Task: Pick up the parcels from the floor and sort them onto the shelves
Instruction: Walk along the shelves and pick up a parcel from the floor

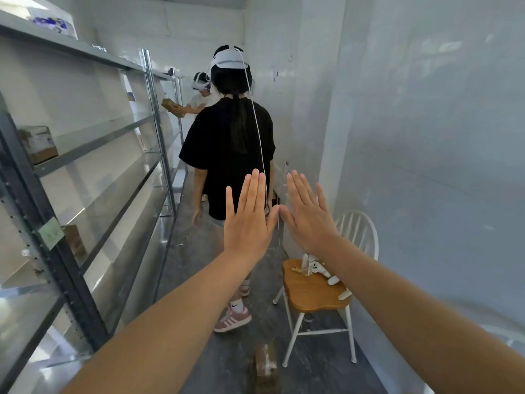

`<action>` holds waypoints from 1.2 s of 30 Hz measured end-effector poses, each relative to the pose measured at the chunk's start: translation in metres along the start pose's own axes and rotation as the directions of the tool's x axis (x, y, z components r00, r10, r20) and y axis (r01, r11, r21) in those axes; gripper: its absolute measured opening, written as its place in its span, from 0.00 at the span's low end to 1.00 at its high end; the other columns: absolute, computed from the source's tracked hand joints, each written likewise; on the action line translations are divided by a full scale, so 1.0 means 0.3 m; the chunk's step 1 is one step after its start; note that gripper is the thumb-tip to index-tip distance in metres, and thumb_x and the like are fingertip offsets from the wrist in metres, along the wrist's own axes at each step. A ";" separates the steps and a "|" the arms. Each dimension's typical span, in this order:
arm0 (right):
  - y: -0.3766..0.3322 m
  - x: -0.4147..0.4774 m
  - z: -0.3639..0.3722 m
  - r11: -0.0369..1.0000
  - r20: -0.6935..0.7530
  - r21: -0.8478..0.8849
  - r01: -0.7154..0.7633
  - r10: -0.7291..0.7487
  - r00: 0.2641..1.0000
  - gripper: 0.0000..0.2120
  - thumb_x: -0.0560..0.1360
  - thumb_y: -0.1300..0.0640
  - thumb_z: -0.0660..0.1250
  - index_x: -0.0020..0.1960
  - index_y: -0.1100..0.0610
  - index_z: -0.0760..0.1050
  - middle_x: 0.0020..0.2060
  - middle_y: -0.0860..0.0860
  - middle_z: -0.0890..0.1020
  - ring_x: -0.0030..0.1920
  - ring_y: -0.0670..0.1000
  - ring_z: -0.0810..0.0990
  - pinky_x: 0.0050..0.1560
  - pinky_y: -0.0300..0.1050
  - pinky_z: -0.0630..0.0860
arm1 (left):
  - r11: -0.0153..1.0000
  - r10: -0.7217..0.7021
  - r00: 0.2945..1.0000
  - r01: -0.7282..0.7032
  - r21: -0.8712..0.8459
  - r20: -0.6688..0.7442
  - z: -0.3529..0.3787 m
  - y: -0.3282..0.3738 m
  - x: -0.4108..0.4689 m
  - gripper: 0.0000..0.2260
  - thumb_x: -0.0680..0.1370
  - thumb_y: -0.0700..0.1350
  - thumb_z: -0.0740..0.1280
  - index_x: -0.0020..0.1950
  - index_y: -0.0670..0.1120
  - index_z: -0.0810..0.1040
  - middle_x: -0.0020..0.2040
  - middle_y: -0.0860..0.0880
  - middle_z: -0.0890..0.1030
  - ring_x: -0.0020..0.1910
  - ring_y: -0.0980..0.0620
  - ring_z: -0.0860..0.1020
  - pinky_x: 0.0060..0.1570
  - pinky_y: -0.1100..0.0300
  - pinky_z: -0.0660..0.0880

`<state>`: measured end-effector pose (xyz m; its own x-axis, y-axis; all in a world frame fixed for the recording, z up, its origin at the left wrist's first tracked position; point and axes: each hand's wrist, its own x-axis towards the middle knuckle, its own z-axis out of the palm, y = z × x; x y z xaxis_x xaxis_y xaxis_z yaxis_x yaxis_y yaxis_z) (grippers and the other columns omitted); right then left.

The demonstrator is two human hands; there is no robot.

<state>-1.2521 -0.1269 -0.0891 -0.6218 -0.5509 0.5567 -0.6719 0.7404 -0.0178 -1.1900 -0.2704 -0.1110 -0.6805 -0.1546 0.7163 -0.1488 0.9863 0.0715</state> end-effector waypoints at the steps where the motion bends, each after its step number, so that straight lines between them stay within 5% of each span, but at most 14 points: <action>1: -0.007 0.001 0.013 1.000 0.015 0.008 -0.007 0.007 1.000 0.31 0.85 0.43 0.43 0.81 0.55 0.38 0.81 0.50 0.42 0.80 0.49 0.37 0.80 0.54 0.38 | 1.000 0.001 1.000 -0.001 -0.004 0.009 0.011 -0.014 -0.004 0.32 0.85 0.60 0.45 0.83 0.43 0.48 0.84 0.46 0.50 0.83 0.49 0.48 0.80 0.42 0.46; 23: 0.016 0.080 0.262 0.995 0.135 0.096 0.002 -0.015 0.991 0.32 0.83 0.41 0.38 0.81 0.55 0.37 0.81 0.50 0.40 0.79 0.49 0.35 0.79 0.52 0.35 | 0.997 -0.071 0.987 0.074 -0.014 0.145 0.223 -0.115 0.005 0.32 0.84 0.60 0.41 0.83 0.45 0.41 0.84 0.49 0.42 0.83 0.52 0.41 0.80 0.45 0.36; 36: 0.165 0.267 0.382 0.982 0.091 0.170 0.079 -0.095 0.991 0.31 0.85 0.42 0.43 0.81 0.55 0.38 0.81 0.50 0.40 0.80 0.49 0.36 0.79 0.53 0.37 | 0.990 -0.138 0.980 0.130 0.059 0.143 0.372 -0.106 0.161 0.32 0.85 0.60 0.42 0.83 0.45 0.41 0.84 0.50 0.41 0.82 0.54 0.38 0.80 0.43 0.40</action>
<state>-1.3813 -0.1784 -0.1406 -0.5888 -0.6515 0.4784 -0.7774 0.6184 -0.1147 -1.2983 -0.3157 -0.1562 -0.7489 -0.2956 0.5931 -0.2783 0.9525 0.1233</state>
